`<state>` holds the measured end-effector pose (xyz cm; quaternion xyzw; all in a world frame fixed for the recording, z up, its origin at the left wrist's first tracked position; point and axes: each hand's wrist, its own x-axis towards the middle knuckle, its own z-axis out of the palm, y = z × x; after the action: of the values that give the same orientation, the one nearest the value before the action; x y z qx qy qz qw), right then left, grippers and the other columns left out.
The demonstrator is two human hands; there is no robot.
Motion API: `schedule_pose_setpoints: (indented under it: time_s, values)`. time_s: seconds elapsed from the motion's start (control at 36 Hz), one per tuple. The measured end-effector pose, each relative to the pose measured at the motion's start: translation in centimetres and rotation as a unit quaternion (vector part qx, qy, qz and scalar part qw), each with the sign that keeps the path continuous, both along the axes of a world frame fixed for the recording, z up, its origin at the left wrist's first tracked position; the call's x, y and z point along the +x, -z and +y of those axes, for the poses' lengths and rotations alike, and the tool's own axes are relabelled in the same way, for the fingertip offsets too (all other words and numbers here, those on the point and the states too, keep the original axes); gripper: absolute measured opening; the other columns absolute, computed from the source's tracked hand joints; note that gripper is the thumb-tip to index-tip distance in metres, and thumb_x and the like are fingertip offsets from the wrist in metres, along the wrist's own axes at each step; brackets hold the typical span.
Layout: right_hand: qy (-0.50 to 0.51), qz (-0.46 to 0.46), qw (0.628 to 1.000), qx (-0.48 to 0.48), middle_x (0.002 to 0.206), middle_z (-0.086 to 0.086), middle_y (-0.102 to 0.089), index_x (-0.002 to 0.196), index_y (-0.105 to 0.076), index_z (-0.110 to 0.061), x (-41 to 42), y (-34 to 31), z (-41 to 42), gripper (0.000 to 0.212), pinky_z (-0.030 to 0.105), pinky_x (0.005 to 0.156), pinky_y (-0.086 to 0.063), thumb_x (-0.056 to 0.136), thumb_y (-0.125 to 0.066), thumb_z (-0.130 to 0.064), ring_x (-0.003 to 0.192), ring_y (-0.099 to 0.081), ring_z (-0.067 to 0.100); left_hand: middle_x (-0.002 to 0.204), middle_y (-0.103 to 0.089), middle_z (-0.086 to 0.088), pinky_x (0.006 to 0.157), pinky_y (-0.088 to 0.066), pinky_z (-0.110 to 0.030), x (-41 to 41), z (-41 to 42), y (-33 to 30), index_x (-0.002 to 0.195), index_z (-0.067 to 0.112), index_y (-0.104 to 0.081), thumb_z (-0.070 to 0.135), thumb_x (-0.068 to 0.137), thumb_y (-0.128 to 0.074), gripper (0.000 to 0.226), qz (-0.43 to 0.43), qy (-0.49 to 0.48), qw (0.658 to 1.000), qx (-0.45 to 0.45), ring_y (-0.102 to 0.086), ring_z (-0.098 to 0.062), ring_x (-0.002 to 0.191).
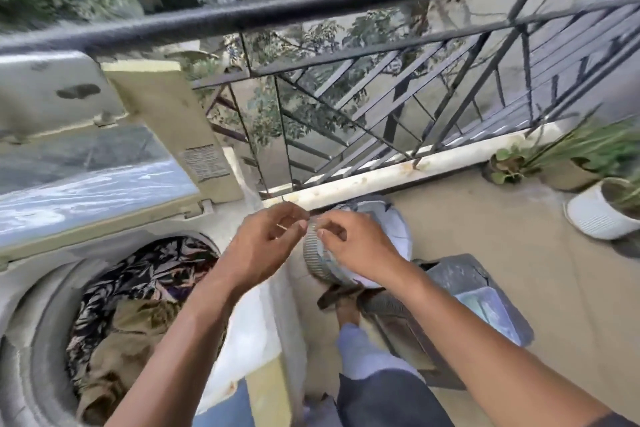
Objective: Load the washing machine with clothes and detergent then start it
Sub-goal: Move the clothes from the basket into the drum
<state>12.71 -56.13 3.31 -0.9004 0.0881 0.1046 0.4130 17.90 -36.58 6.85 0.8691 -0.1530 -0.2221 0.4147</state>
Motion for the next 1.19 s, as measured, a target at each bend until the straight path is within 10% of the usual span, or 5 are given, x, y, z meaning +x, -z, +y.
schedule_pose_setpoints:
  time_s: [0.31, 0.78, 1.03, 1.19]
  values:
    - [0.051, 0.106, 0.993, 0.004, 0.094, -0.010, -0.075, 0.095, -0.071, -0.029, 3.4, 9.8, -10.7, 0.015, 0.040, 0.082, -0.058, 0.091, -0.058, -0.036, 0.089, -0.070, 0.014, 0.098, -0.073, 0.012, 0.086, -0.058, -0.031, 4.4, -12.4, 9.6, 0.113, 0.029, -0.073, 0.027, 0.102, -0.063, 0.015, 0.111, 0.060, 0.989, 0.072, -0.072, -0.011, 0.088]
    - [0.004, 0.291, 0.956, -0.029, 0.134, 0.013, -0.066, 0.138, -0.059, -0.020, 8.6, 46.4, -18.4, 0.040, 0.040, 0.096, -0.053, 0.099, -0.058, -0.028, 0.121, -0.061, 0.034, 0.133, -0.068, -0.006, 0.109, -0.050, -0.044, 9.1, -24.1, 44.5, 0.131, 0.015, -0.067, 0.040, 0.091, -0.064, 0.047, 0.384, -0.043, 0.907, 0.166, -0.063, -0.029, 0.123]
    - [-0.078, 0.319, 0.943, -0.058, 0.136, 0.020, -0.061, 0.137, -0.059, -0.012, 12.1, 60.4, -16.6, 0.040, 0.044, 0.096, -0.053, 0.097, -0.056, -0.018, 0.123, -0.058, 0.040, 0.158, -0.047, -0.007, 0.109, -0.043, -0.035, 11.2, -21.0, 55.1, 0.164, 0.023, -0.022, 0.027, 0.095, -0.066, 0.082, 0.376, -0.093, 0.905, 0.179, -0.049, -0.028, 0.139]
    - [0.106, 0.387, 0.914, 0.062, 0.128, 0.007, -0.063, 0.134, -0.056, -0.010, 14.8, 68.4, -13.6, 0.041, 0.034, 0.096, -0.052, 0.096, -0.062, -0.023, 0.114, -0.062, 0.027, 0.172, -0.024, 0.000, 0.108, -0.031, -0.027, 13.4, -17.0, 56.8, 0.167, 0.031, -0.001, 0.024, 0.104, -0.062, 0.089, 0.324, -0.189, 0.913, 0.163, -0.030, -0.023, 0.155]
